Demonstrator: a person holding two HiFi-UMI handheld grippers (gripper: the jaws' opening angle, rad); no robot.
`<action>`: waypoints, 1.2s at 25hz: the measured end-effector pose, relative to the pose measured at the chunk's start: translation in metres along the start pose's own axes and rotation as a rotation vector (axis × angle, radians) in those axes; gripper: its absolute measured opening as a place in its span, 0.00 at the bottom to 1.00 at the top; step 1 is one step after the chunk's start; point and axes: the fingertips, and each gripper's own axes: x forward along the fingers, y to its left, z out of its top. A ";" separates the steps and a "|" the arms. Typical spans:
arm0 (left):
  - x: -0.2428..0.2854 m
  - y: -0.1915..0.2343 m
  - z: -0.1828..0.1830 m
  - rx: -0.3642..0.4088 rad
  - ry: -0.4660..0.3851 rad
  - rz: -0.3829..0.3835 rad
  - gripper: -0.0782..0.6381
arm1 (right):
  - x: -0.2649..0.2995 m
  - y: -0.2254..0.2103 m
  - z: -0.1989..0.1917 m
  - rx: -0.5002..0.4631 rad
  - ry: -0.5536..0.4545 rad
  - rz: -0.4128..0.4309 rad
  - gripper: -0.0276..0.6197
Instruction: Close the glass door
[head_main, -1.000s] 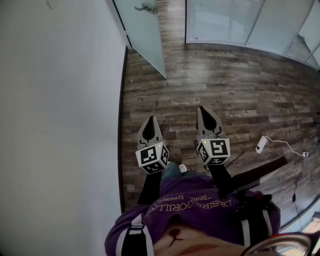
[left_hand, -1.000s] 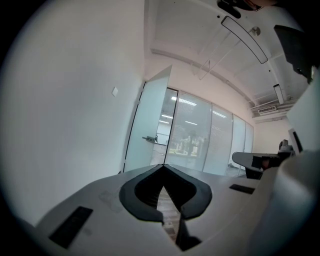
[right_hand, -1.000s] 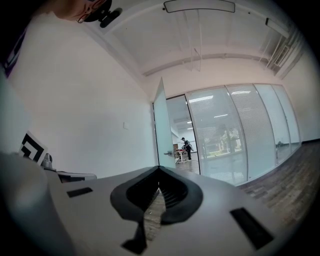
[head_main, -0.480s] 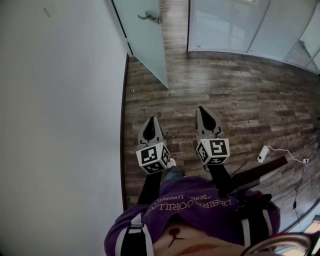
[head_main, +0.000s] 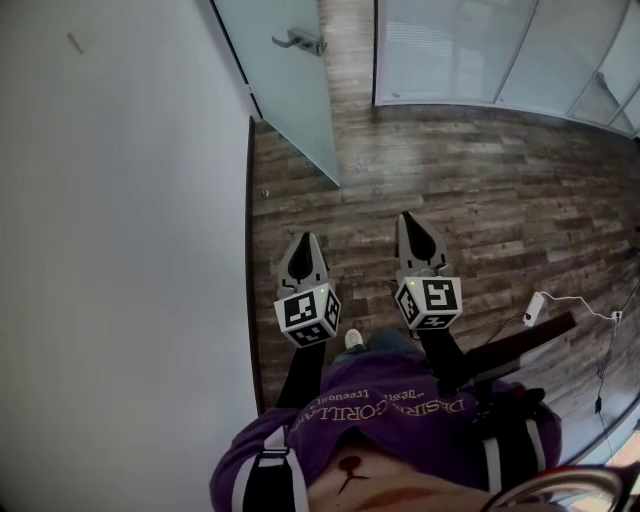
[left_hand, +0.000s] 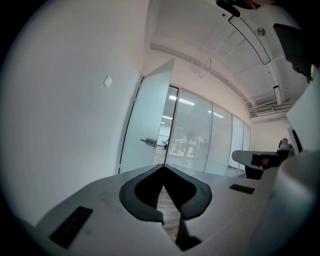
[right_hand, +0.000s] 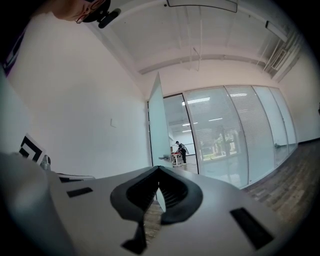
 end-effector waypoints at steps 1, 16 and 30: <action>0.004 0.001 -0.002 -0.004 0.008 -0.002 0.11 | 0.003 -0.001 -0.003 0.004 0.006 -0.004 0.04; 0.126 0.004 0.010 -0.008 0.008 0.036 0.11 | 0.124 -0.052 0.003 0.006 0.006 0.047 0.04; 0.246 -0.025 0.020 -0.019 0.003 0.047 0.11 | 0.229 -0.123 0.010 -0.021 0.026 0.099 0.04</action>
